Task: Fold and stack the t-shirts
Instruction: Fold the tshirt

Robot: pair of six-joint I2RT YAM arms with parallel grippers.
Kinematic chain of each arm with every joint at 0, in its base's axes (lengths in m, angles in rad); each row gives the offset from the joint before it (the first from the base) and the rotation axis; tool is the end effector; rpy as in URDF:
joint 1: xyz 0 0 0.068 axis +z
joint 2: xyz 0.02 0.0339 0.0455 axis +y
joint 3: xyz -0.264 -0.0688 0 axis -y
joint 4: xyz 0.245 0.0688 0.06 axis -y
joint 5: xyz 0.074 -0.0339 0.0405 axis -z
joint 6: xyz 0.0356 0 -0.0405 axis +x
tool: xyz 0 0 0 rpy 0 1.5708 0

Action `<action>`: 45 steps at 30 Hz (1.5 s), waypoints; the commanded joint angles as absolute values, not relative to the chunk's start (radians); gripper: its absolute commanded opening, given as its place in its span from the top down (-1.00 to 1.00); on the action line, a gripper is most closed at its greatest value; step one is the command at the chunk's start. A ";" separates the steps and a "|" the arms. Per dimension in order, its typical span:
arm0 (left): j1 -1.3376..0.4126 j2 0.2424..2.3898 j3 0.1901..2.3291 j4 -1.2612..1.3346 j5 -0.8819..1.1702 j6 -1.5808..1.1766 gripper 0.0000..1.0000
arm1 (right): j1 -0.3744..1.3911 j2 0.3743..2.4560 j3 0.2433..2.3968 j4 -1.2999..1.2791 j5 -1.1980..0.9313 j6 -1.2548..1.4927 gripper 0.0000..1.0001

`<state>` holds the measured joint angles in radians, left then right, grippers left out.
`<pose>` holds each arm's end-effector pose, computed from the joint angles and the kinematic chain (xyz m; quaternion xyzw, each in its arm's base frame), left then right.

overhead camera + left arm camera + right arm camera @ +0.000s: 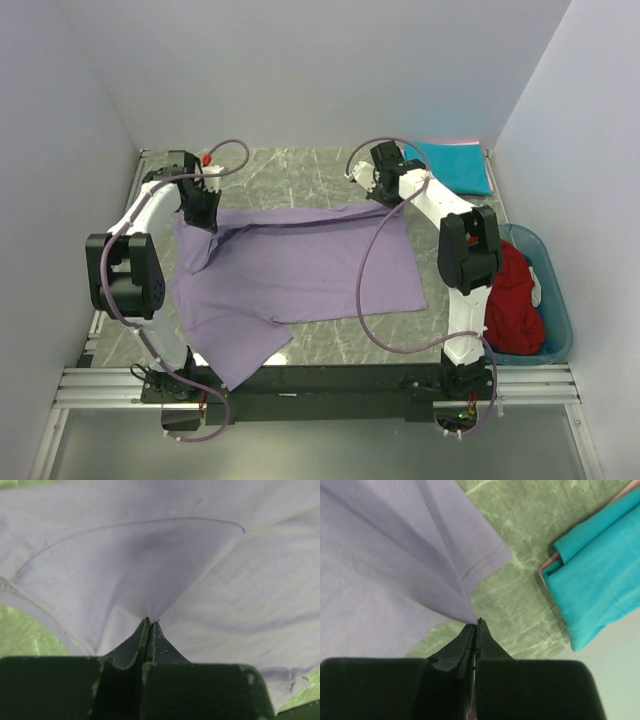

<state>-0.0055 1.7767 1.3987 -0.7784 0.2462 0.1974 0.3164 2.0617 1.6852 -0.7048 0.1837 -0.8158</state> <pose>0.3675 -0.0107 0.2379 0.1235 0.9637 -0.1001 0.2147 0.4255 0.1325 0.2158 -0.4994 0.8273 -0.1459 0.2118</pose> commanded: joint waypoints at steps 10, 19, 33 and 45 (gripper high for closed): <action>-0.003 1.750 1.298 -0.890 0.316 0.319 0.99 | 0.325 1.948 1.494 -0.666 0.199 -0.905 0.86; 0.035 1.741 1.380 -0.905 0.388 0.331 0.14 | 0.236 2.029 1.805 -0.869 0.004 -0.740 -0.10; 0.265 1.946 1.615 -0.824 0.459 0.183 -0.09 | 0.123 2.280 2.126 -1.014 -0.173 -0.282 0.10; 0.340 1.993 1.543 -0.772 0.604 0.120 -0.75 | 0.061 2.336 2.082 -1.012 -0.264 -0.189 -0.11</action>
